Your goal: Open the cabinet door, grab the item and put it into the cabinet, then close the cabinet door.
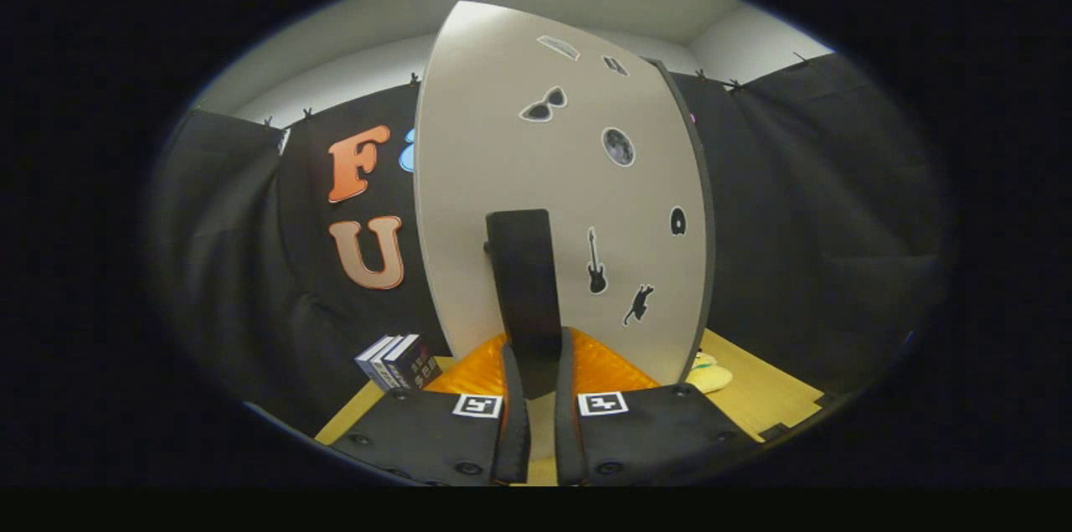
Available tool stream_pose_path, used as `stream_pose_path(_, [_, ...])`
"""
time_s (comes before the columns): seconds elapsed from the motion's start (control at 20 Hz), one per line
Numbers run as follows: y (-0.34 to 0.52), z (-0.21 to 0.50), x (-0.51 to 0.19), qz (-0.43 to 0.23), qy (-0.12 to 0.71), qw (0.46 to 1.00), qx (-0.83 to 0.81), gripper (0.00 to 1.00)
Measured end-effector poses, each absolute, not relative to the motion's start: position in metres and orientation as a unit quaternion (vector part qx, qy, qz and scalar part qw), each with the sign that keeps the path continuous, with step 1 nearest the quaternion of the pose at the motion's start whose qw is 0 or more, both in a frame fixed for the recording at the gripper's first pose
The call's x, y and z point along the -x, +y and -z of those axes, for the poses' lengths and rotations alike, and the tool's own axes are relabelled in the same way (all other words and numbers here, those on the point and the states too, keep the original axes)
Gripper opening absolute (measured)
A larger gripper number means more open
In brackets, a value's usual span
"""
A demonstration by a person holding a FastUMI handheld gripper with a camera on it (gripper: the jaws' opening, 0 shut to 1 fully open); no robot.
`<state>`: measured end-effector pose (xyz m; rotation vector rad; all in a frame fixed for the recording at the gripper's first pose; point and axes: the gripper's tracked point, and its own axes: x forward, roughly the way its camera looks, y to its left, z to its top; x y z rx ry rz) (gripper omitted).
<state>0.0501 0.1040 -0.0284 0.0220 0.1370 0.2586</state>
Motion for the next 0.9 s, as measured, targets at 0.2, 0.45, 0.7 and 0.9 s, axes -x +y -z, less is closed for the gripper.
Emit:
stream_pose_path(0.2, [0.078,0.025,-0.036,-0.116,0.069,0.991,-0.007,0.19])
stream_pose_path(0.45, [0.044,0.022,-0.023,-0.101,0.073,0.992,-0.002,0.18])
stream_pose_path(0.7, [0.007,0.017,-0.013,-0.074,0.063,0.995,0.007,0.14])
stream_pose_path(0.9, [-0.03,0.013,-0.006,-0.04,0.057,0.998,0.0,0.1])
